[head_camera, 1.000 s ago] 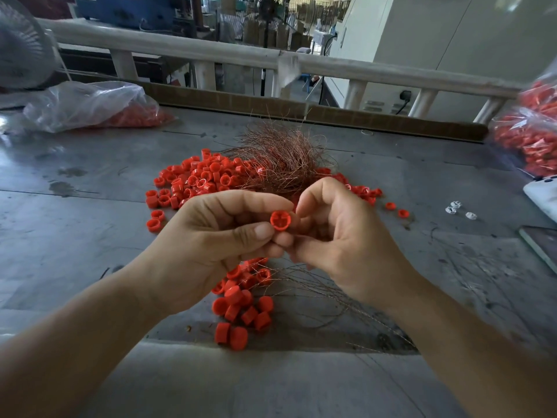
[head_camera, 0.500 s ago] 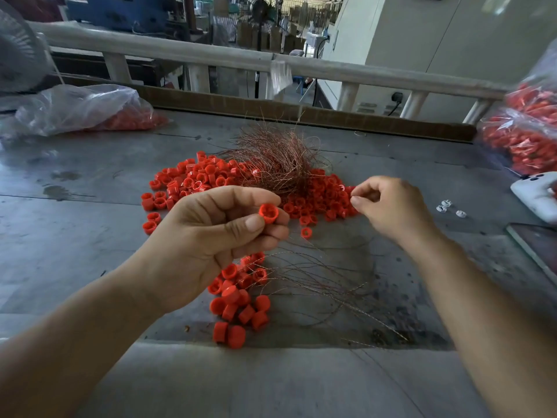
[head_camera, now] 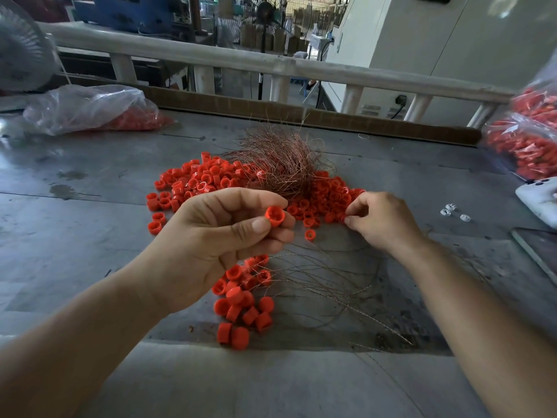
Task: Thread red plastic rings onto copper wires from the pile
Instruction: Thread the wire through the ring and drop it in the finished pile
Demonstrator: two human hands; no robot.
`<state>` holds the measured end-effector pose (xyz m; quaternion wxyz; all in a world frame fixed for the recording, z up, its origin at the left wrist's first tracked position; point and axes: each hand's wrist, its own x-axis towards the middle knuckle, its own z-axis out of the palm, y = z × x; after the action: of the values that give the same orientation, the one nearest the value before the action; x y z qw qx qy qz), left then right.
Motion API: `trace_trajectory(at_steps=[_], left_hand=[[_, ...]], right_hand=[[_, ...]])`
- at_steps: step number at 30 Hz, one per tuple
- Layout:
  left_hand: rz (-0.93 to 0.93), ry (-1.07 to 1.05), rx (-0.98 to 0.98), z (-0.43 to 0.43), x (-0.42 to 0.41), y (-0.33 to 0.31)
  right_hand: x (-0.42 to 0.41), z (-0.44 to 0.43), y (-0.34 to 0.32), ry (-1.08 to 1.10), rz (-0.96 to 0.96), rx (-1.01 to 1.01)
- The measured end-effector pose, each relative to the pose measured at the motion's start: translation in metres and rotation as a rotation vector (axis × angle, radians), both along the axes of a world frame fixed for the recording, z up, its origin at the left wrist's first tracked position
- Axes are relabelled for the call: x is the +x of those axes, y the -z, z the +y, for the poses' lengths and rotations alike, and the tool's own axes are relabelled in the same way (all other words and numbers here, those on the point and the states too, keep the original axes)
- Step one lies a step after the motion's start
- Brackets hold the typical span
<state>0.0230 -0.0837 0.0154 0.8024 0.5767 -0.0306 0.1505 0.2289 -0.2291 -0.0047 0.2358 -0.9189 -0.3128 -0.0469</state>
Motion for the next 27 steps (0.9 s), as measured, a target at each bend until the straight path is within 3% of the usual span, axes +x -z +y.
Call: trace_trajectory(at_steps=[5, 10, 13, 18, 27], left_hand=[[0.016, -0.004, 0.007, 0.001, 0.0, 0.0], [0.062, -0.032, 0.031, 0.001, 0.001, 0.001], [0.081, -0.053, 0.045, 0.001, 0.002, 0.003], [0.102, -0.075, 0.087, 0.002, 0.003, 0.004], [0.121, -0.102, 0.101, -0.001, 0.003, 0.003]], right_hand=[[-0.004, -0.003, -0.014, 0.015, 0.098, 0.3], [-0.033, -0.003, -0.034, -0.26, 0.258, 0.566], [-0.058, 0.0, -0.04, -0.453, 0.363, 0.607], [-0.082, 0.002, -0.041, -0.583, 0.514, 0.618], [-0.086, 0.003, -0.04, -0.642, 0.499, 0.652]])
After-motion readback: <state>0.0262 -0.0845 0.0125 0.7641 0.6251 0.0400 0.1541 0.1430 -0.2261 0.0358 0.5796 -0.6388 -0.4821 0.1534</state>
